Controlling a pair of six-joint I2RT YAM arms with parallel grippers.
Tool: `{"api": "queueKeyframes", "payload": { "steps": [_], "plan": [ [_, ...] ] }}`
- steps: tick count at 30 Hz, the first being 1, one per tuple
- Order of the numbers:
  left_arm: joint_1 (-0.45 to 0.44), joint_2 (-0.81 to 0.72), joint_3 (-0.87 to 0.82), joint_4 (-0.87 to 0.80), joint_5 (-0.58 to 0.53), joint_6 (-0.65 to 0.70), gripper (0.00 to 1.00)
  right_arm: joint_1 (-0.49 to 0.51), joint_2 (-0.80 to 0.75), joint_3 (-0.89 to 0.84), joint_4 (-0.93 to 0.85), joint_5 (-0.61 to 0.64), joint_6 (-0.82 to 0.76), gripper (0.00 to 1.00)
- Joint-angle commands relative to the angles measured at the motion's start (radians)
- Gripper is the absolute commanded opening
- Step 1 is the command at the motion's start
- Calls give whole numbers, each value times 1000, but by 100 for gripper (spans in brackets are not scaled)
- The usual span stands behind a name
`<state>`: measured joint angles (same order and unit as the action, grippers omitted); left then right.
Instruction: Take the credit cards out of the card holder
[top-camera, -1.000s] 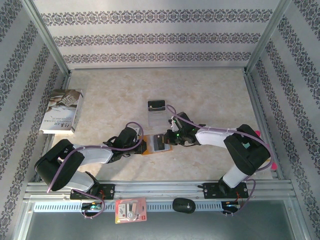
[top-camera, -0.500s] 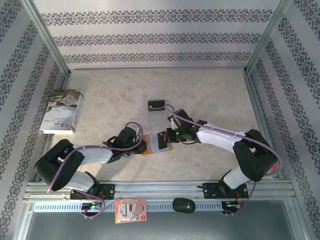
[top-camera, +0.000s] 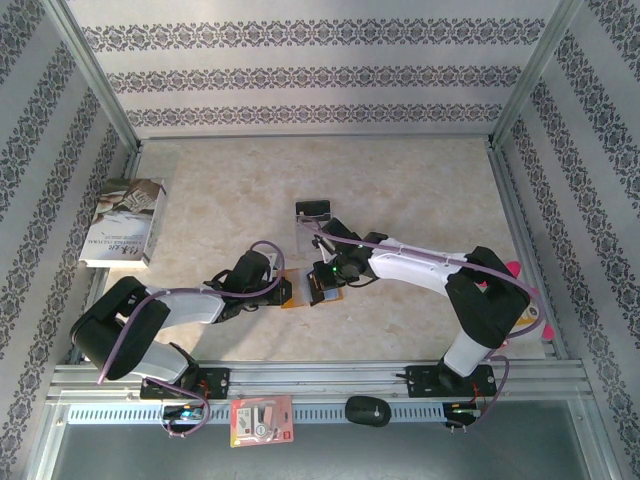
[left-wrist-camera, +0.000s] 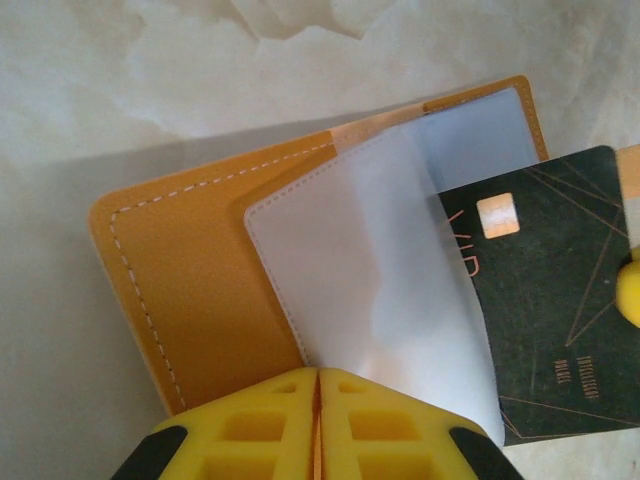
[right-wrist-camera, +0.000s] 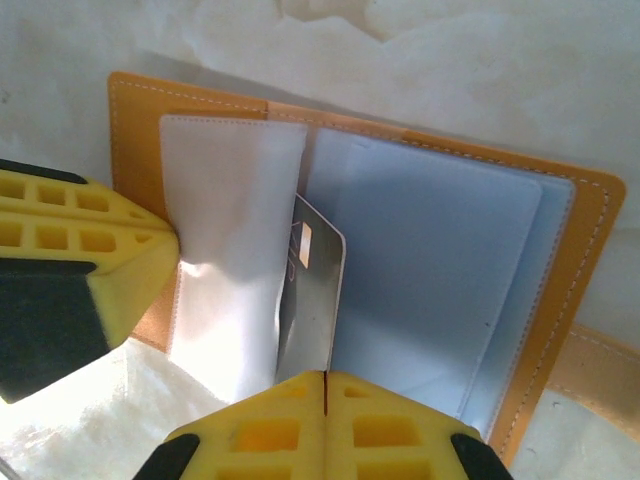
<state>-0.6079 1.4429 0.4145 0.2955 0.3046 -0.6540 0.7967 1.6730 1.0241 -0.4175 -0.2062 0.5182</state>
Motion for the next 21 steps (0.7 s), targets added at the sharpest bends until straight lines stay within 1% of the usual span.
{"api": "queueKeyframes", "payload": {
  "steps": [1,5,9,13,17,18,21],
  "plan": [
    [17,33,2,-73,-5,25,10,10,26,15,-12,-6,-15,12],
    [18,43,9,-70,3,26,10,7,19,4,25,-31,-2,20],
    [18,48,13,-70,5,26,10,-10,22,-13,69,-84,22,21],
    [19,47,18,-77,5,28,10,-23,20,-22,73,-70,16,14],
    [25,39,20,-92,7,31,10,-47,2,-26,48,-53,-7,1],
    [27,36,21,-94,8,32,10,-52,-12,-30,44,-46,-12,0],
    [42,14,24,-111,13,38,13,-66,-96,-52,23,-20,-36,0]
  ]
}}
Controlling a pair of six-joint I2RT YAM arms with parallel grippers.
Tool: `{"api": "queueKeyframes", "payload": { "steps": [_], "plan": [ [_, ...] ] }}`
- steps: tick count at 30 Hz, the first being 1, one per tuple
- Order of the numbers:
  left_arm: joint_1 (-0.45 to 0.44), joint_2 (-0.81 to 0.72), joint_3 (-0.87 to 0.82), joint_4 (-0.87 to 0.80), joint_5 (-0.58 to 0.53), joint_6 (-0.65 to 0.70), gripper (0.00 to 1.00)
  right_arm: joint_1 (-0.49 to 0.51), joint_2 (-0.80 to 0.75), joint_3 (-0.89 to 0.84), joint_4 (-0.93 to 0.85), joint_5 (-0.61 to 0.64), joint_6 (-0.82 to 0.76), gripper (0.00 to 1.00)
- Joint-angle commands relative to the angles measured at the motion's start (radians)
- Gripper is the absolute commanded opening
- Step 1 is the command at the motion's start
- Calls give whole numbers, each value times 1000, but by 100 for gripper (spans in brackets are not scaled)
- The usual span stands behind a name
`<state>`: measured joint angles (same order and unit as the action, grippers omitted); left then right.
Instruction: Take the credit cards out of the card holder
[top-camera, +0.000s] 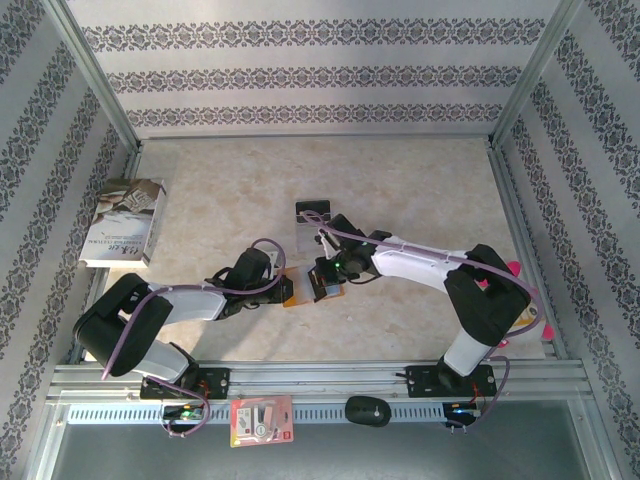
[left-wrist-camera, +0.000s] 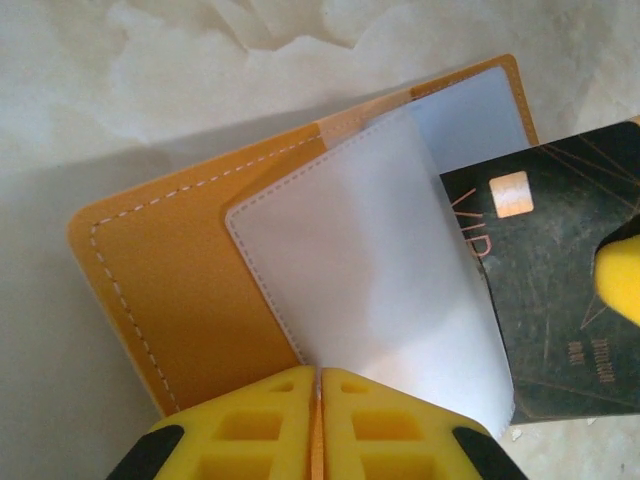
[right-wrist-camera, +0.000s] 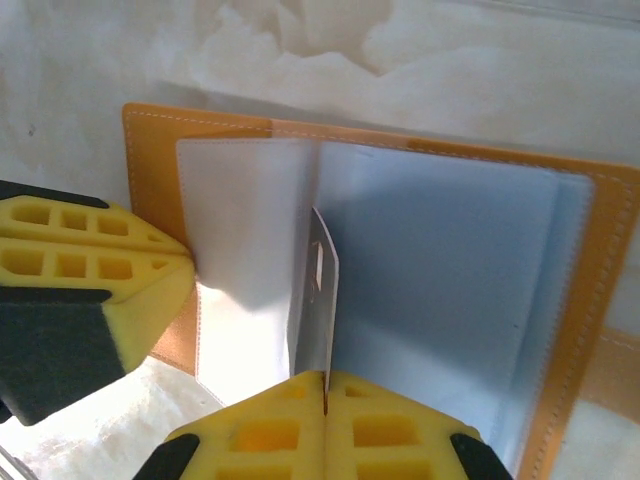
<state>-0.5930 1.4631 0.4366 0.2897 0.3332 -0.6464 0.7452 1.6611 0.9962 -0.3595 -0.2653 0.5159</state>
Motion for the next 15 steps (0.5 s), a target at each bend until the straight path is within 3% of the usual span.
{"api": "queueKeyframes", "payload": {
  "steps": [1,9,12,13,15],
  "plan": [
    [31,-19,6,-115,-12,33,14,-19,-115,-30,-40,42,-46,0],
    [42,-186,73,-200,24,37,32,-35,-270,31,-105,21,-243,0],
    [54,-267,90,-255,-2,46,60,-31,-272,99,-140,83,-376,0],
    [60,-295,90,-271,-14,46,98,-33,-264,122,-147,106,-425,0],
    [74,-343,88,-296,-34,42,99,-43,-239,178,-173,145,-537,0]
  ]
}}
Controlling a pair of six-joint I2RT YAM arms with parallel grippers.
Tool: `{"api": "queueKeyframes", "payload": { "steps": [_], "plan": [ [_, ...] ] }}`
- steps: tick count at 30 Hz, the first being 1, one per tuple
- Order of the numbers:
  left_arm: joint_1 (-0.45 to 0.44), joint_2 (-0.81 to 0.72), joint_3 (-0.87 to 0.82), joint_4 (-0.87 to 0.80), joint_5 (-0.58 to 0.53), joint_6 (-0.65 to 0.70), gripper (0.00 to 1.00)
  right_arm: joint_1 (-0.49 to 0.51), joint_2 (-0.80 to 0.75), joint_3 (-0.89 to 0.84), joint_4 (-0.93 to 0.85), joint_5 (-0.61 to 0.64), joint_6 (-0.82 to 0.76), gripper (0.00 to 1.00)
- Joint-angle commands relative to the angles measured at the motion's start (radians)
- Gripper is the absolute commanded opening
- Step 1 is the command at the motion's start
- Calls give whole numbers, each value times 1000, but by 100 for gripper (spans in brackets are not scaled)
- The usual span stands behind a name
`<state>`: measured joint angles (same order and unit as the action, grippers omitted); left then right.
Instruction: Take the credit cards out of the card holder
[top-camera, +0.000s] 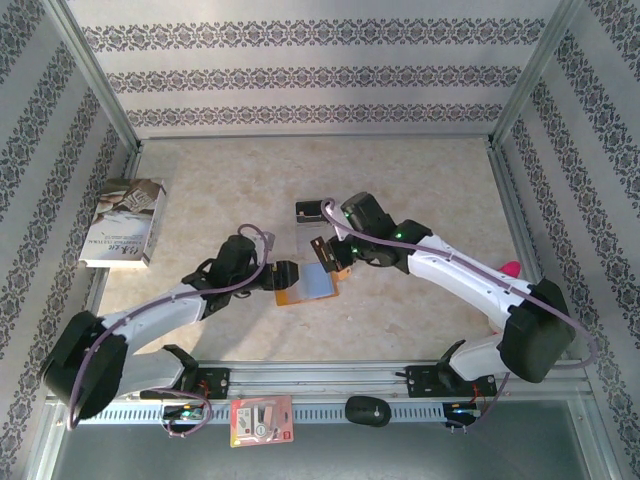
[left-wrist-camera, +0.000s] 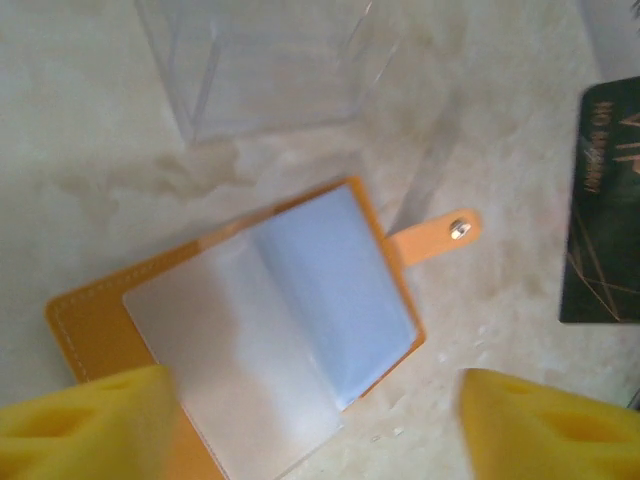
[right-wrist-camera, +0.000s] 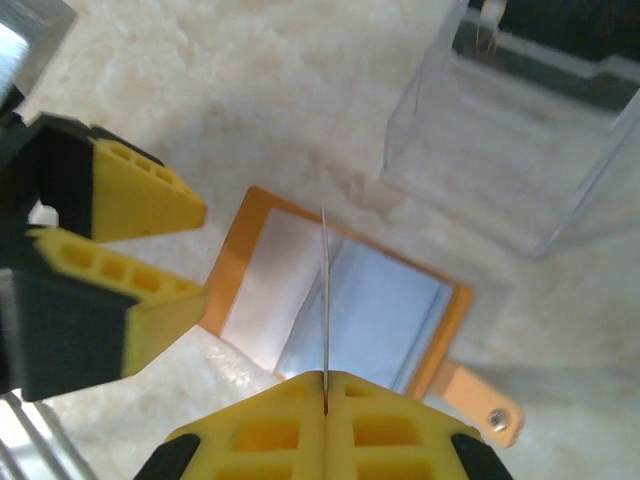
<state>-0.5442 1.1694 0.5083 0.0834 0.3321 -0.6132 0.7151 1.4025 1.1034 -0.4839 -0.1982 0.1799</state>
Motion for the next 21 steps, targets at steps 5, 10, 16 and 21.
{"api": "queueKeyframes", "payload": {
  "steps": [5,10,16,21],
  "plan": [
    [34,-141,9,-157,-90,6,99,-41,136,231,-177,111,-500,0],
    [40,-199,-6,-207,-138,1,99,-44,262,400,-257,125,-675,0],
    [46,-227,13,-271,-182,19,99,-54,432,670,-334,141,-833,0],
    [51,-254,24,-286,-198,25,99,-62,573,845,-422,174,-953,0]
  ]
}}
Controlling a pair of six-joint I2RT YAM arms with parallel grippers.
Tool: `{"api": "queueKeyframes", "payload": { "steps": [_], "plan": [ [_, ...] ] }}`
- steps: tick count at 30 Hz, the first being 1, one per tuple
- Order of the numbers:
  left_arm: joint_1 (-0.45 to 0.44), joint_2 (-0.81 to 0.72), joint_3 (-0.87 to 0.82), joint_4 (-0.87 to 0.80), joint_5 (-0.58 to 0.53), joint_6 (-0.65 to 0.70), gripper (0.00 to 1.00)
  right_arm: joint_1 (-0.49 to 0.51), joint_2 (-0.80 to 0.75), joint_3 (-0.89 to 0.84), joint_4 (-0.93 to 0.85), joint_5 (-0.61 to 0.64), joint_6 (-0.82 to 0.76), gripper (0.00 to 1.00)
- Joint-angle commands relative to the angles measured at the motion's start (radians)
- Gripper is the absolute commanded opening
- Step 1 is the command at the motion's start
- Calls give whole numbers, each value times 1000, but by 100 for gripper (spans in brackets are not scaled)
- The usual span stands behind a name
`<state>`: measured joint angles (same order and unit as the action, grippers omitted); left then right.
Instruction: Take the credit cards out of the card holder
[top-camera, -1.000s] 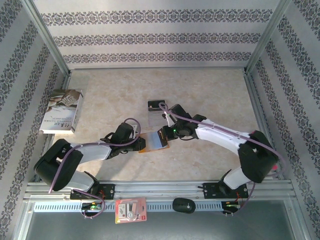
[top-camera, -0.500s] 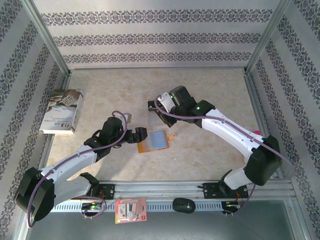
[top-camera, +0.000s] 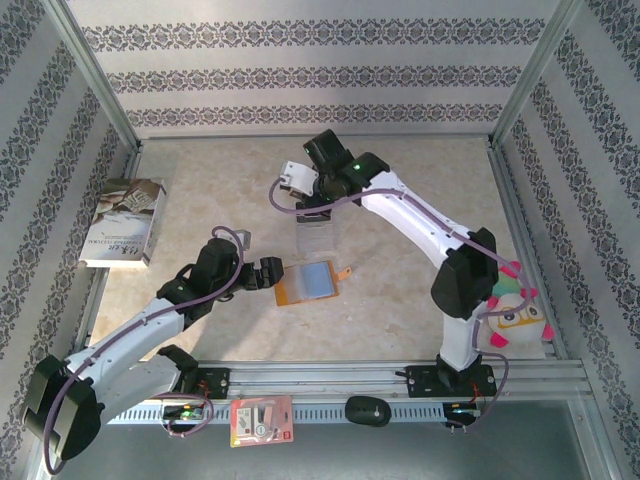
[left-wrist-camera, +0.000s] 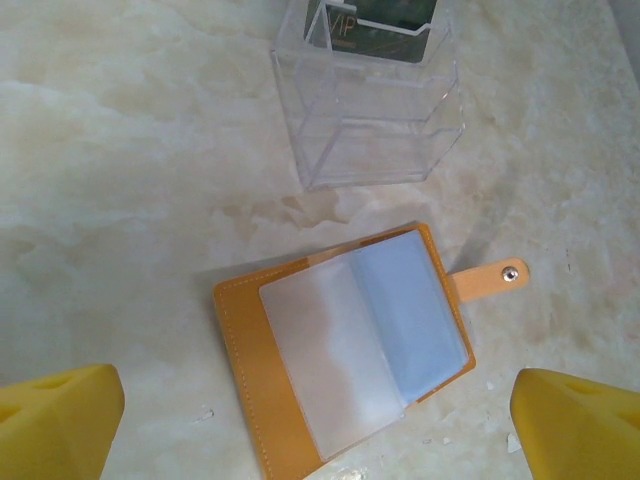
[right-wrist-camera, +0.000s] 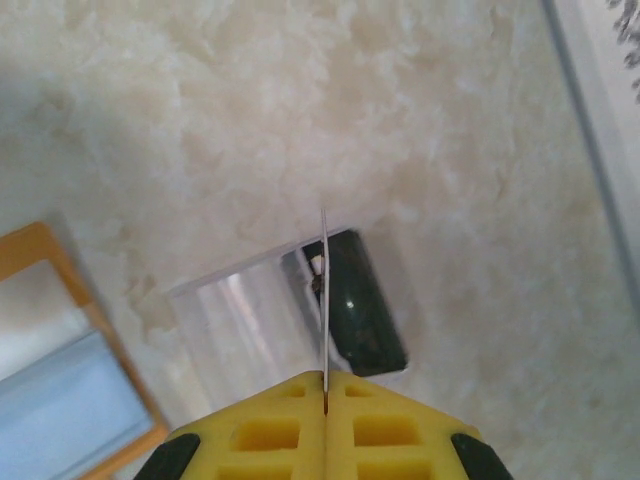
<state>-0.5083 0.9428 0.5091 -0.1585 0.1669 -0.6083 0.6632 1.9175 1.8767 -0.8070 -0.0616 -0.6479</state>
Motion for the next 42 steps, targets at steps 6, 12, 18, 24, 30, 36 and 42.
{"api": "queueKeyframes", "payload": {
  "steps": [6,12,18,24,30,36,42],
  "plan": [
    [23,-37,30,-46,-57,31,99,-18,138,122,-117,77,-230,0],
    [30,-10,42,-37,-54,48,99,-36,175,146,-137,34,-283,0],
    [43,-5,36,-40,-67,51,99,-47,211,145,-129,30,-321,0],
    [56,-2,29,-52,-67,47,99,-60,243,152,-87,35,-344,0],
    [70,23,22,-40,-55,46,99,-66,262,136,-34,38,-350,0],
    [81,56,22,-14,-35,45,99,-67,271,126,-12,42,-351,0],
    [86,63,14,2,-25,44,99,-63,274,108,-7,32,-351,0]
  ]
}}
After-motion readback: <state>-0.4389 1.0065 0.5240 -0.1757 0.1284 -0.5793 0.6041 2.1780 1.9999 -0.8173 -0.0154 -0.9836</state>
